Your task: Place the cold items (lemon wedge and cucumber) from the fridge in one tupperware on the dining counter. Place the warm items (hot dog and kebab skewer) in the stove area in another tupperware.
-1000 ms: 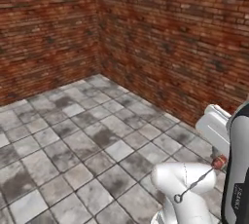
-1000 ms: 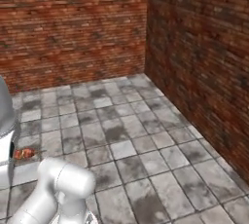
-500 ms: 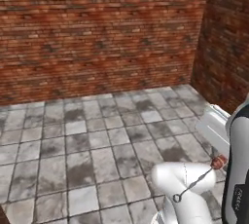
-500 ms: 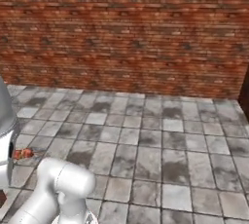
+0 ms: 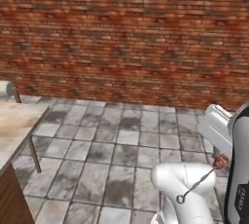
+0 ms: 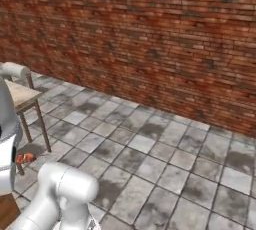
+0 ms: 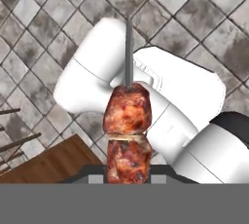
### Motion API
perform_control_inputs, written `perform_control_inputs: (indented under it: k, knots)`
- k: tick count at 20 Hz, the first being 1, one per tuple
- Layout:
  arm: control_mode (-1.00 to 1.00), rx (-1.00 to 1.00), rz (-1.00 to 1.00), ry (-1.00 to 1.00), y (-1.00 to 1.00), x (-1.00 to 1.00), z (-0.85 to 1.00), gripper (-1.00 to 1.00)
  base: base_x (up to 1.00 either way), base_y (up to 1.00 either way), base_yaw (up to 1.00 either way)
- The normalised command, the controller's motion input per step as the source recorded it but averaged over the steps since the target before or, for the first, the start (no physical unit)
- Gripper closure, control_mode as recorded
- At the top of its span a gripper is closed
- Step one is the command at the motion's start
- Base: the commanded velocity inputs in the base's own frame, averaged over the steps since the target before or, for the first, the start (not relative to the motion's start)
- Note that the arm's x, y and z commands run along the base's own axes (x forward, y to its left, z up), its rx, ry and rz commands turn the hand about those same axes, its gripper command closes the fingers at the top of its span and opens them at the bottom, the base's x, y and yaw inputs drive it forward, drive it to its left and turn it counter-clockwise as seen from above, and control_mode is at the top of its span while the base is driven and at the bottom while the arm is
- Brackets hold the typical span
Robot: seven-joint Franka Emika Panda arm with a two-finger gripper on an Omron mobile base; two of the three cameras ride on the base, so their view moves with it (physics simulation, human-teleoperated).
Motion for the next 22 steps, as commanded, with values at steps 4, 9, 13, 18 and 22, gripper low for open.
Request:
perform_control_inputs:
  k: [4,9,13,18,22]
  knots:
    - [1.00,0.00,0.00,0.00,0.00,0.00,0.00,1.00,1.00,-0.03,0.34]
    - [1.00,0.00,0.00,0.00,0.00,0.00,0.00,1.00,1.00,-0.04,0.33]
    - [1.00,0.00,0.00,0.00,0.00,0.00,0.00,1.00,1.00,-0.09,0.36]
    - [1.00,0.00,0.00,0.00,0.00,0.00,0.00,1.00,1.00,-0.16,0.39]
    - [1.00,0.00,0.00,0.00,0.00,0.00,0.00,1.00,1.00,-0.24,0.40]
